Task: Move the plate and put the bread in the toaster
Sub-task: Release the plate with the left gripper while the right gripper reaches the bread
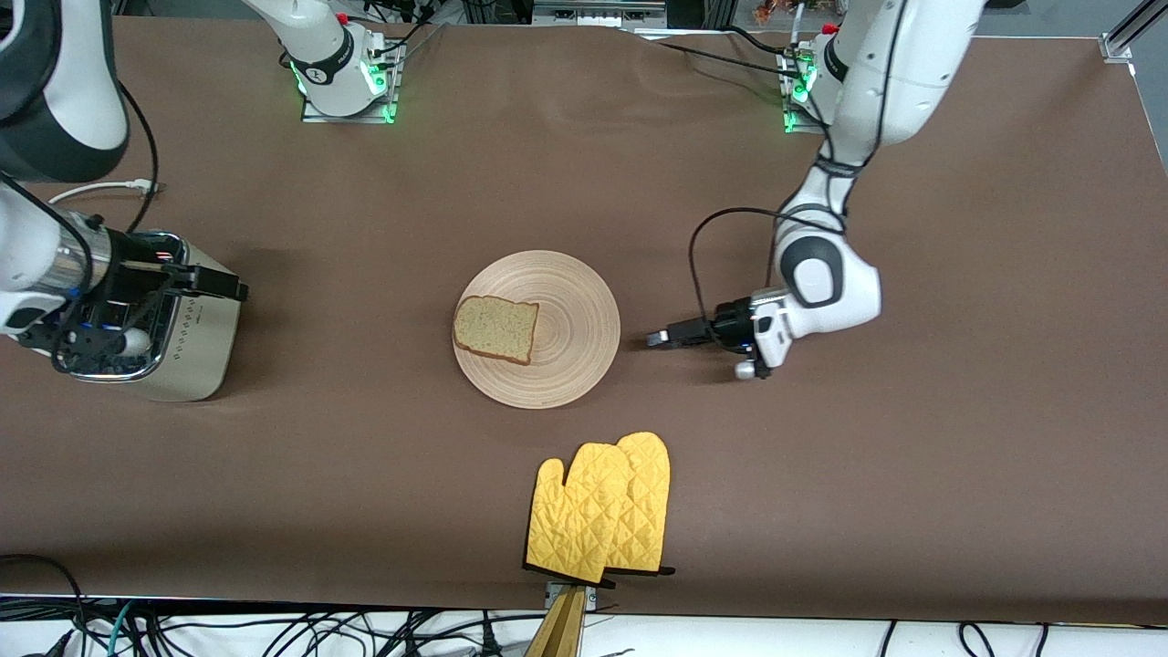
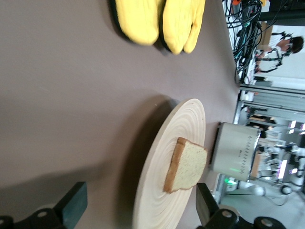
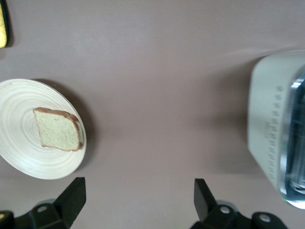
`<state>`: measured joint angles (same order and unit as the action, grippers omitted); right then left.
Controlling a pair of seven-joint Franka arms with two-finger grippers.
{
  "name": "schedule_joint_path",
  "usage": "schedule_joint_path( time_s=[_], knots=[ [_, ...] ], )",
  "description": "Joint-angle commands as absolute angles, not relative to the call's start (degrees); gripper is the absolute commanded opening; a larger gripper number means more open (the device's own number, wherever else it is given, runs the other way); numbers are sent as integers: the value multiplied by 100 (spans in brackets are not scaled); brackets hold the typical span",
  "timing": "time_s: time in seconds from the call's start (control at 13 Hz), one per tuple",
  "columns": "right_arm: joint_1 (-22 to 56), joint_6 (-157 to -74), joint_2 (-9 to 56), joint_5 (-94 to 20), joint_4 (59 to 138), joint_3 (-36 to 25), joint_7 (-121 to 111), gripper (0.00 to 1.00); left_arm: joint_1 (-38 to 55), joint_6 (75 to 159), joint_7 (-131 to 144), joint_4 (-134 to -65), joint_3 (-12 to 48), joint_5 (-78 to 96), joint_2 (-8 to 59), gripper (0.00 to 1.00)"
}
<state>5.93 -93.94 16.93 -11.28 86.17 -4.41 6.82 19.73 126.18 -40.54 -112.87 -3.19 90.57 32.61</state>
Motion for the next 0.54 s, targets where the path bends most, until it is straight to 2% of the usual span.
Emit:
schedule_joint_path(
  time_s=[0.0,0.23,0.46],
  knots=[
    [781,-10079,1591,-1406,9253,-439,992,100,1373,12603,-4061,-11970,-272,7915,2358,100],
    [1246,-10738,1722,-1406,9641,-439,1562,100,766,13032,-4061,-12383,-281,6928,1540,100],
    [1642,-11257,1959,-1406,9922,-439,1740,100,326,13017,-4174,-12682,-272,6601,1117,100]
  ],
)
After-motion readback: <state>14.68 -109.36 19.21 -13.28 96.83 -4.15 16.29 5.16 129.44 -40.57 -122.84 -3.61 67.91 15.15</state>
